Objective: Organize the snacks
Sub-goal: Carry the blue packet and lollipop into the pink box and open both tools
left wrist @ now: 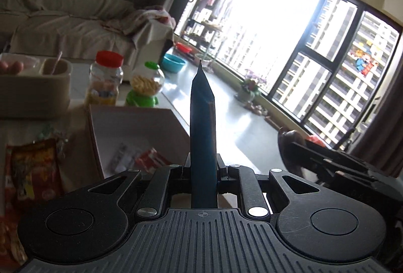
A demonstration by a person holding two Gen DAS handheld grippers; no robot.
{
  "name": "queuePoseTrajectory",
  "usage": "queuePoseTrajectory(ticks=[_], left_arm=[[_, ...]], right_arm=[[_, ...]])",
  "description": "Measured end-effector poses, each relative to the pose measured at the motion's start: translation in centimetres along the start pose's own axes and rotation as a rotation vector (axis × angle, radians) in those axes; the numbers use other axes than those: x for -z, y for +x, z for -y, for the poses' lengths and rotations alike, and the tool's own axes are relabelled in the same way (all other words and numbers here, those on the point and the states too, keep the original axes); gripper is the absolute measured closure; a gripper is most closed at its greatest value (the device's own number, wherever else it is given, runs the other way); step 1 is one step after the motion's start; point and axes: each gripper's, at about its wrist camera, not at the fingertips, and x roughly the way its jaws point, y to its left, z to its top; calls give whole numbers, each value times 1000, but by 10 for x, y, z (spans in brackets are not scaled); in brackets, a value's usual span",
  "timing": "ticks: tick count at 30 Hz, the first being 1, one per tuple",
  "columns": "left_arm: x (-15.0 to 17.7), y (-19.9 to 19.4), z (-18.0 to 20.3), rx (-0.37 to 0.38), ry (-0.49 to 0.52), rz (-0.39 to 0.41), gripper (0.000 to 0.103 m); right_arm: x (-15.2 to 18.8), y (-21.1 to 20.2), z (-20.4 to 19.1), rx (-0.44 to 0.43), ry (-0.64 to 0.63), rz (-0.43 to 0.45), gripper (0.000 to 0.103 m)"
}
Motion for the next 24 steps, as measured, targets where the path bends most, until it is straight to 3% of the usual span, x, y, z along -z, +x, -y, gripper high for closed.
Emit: queuePoseTrajectory(ticks=[5, 7, 10, 13, 19, 24], left_arm=[[-25, 72, -27, 1, -29, -45, 84], [-23, 98, -42, -2, -38, -102, 83], [-21, 127, -71, -96, -66, -140, 76], [-24, 132, -94, -134, -84, -129, 75], [-25, 121, -111, -239, -54, -88, 75], [-21, 80, -116, -189, -96, -43, 75]], right_arm=[[-32, 85, 5, 7, -2, -41, 49], [-33, 124, 2, 2, -14, -85, 48], [-24, 179, -1, 5, 10, -196, 41], [-5, 209, -4, 25, 16, -260, 40], [21, 215, -26, 30, -30, -324, 39], [30, 193, -60, 3, -140, -312, 37]])
